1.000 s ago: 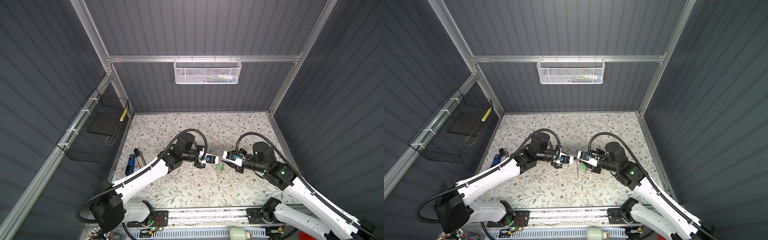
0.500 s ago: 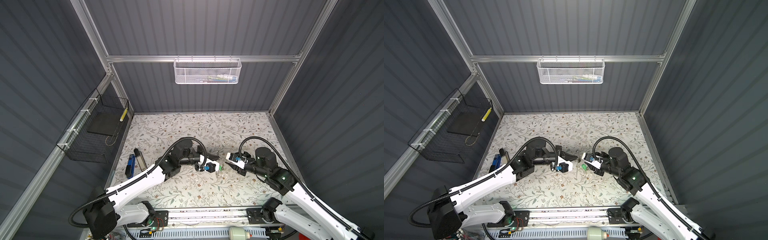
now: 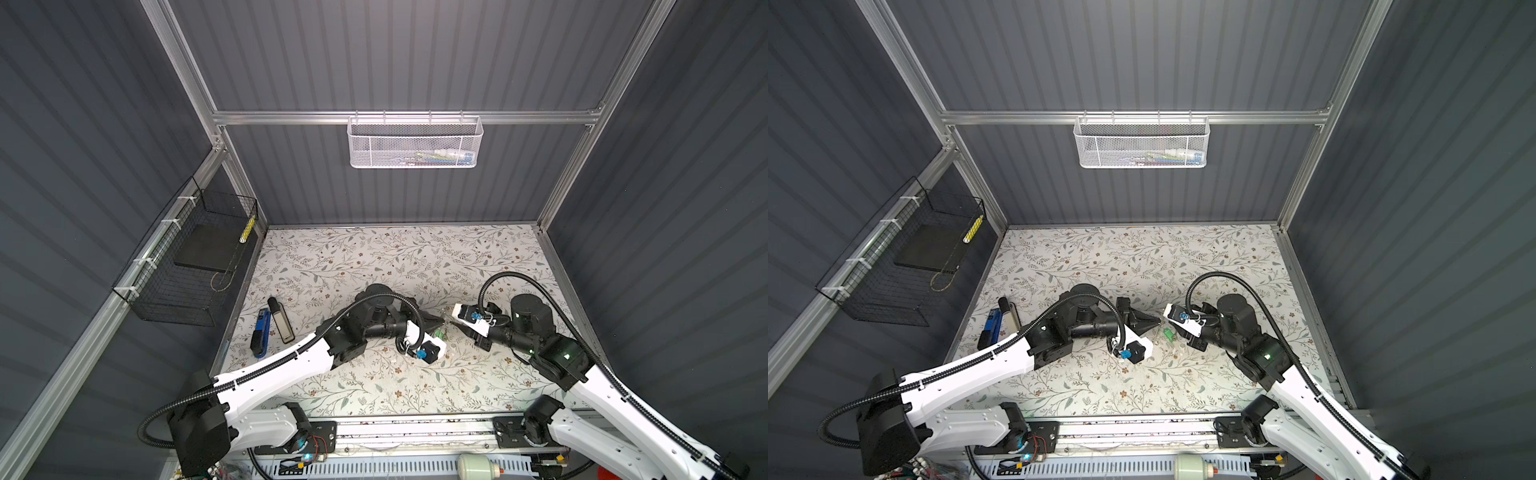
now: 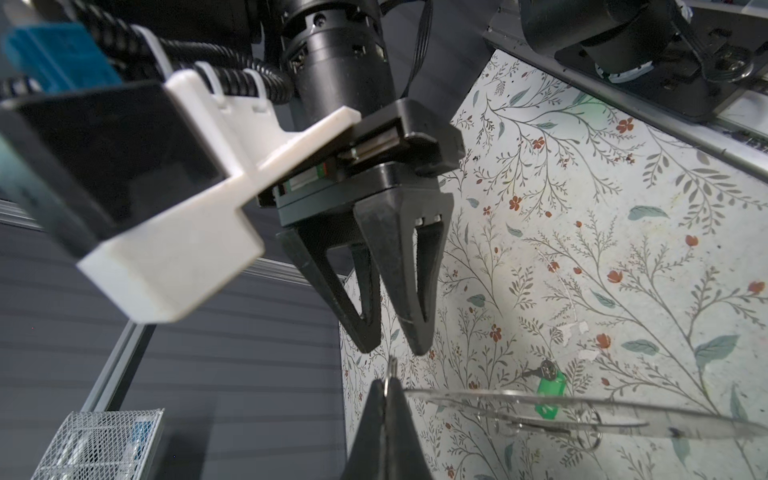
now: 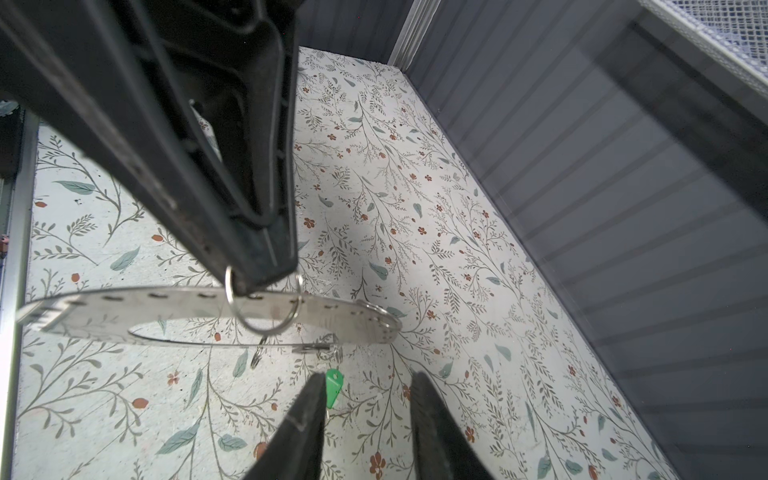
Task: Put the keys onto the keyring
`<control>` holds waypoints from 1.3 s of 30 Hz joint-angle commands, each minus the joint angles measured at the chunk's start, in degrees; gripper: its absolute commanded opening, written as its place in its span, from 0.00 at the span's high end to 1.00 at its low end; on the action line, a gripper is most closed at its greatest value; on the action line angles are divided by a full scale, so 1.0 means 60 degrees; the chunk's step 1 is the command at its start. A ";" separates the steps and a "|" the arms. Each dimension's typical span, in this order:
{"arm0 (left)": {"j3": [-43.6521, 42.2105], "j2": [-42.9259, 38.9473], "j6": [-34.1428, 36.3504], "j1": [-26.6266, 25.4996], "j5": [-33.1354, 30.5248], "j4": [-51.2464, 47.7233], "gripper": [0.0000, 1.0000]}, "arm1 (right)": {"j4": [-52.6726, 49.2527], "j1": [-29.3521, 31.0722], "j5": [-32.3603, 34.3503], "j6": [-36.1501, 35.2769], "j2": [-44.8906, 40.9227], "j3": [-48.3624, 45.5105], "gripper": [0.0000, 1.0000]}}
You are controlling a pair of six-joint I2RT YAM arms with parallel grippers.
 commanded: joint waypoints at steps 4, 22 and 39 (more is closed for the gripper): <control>0.0007 -0.0179 0.0236 -0.0098 -0.0254 0.0234 1.00 | 0.0215 -0.0034 -0.0116 0.0254 -0.0132 -0.0172 0.64; -0.1261 -0.1219 -0.3140 0.1960 -0.0125 0.0640 1.00 | -0.1561 0.0046 0.1807 0.7702 0.2220 0.0657 0.64; -0.2611 -0.1298 -0.4843 0.3197 -0.0192 0.2149 1.00 | -0.3652 0.0487 0.2044 1.0116 0.6460 0.2424 0.63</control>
